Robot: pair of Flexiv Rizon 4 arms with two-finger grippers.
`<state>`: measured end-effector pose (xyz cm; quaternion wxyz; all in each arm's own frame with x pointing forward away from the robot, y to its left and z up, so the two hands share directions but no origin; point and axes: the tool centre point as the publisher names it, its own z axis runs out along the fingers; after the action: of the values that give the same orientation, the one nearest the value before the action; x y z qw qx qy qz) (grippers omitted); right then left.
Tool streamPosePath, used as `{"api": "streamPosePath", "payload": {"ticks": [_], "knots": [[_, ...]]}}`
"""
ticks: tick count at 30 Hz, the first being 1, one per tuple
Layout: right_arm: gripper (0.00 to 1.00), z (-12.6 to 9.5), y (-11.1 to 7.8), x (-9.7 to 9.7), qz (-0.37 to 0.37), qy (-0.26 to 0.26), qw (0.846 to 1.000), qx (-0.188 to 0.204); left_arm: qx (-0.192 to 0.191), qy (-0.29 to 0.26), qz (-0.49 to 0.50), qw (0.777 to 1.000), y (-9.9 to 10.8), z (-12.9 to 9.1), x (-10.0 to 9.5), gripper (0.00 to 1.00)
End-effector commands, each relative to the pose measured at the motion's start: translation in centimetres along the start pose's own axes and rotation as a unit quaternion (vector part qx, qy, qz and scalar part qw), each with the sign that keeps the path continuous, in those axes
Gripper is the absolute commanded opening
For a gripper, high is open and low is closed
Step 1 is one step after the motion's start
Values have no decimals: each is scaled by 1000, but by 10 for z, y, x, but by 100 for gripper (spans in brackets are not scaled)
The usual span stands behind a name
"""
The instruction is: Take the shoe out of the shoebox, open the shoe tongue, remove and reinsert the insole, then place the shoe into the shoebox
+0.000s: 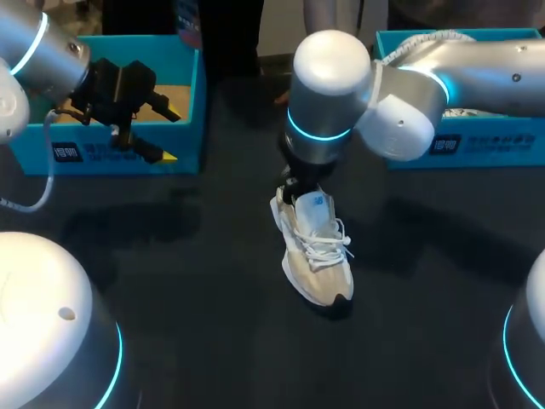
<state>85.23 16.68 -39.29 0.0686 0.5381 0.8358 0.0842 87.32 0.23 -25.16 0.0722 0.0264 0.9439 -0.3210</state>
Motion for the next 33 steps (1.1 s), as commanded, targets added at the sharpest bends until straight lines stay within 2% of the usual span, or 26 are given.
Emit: {"api": "streamPosePath", "payload": {"ticks": [1,5,11,21,26,33], "knots": [[0,29,8,4,-3,22,999,23,-1,0,0,1000,0,-1,0,100],[0,26,3,7,2,22,999,32,-1,0,0,1000,0,-1,0,100],[0,-1,1,8,16,35,999,34,-1,0,0,1000,0,-1,0,100],[0,-44,-12,6,-2,38,993,109,-1,0,0,1000,0,-1,0,100],[0,-46,-31,3,0,54,986,155,-1,0,0,1000,0,-1,0,100],[0,-46,-43,7,-7,89,975,202,-1,0,0,1000,0,-1,0,100]]}}
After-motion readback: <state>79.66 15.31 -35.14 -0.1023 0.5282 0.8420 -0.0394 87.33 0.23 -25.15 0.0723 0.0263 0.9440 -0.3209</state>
